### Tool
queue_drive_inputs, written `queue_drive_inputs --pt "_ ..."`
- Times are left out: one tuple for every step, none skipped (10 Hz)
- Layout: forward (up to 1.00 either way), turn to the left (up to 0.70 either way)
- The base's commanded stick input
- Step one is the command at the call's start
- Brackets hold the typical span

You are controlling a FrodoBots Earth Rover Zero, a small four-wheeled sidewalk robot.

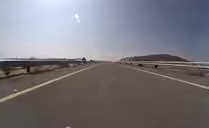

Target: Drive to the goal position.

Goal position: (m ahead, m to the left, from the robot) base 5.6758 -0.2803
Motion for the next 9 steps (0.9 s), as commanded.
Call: queue_drive_inputs --pt "1.00 0.00" --pt "1.00 0.00" --pt "1.00 0.00" --pt "1.00 0.00" --pt "1.00 0.00" --pt "1.00 0.00" --pt "1.00 0.00" --pt "1.00 0.00" --pt "1.00 0.00"
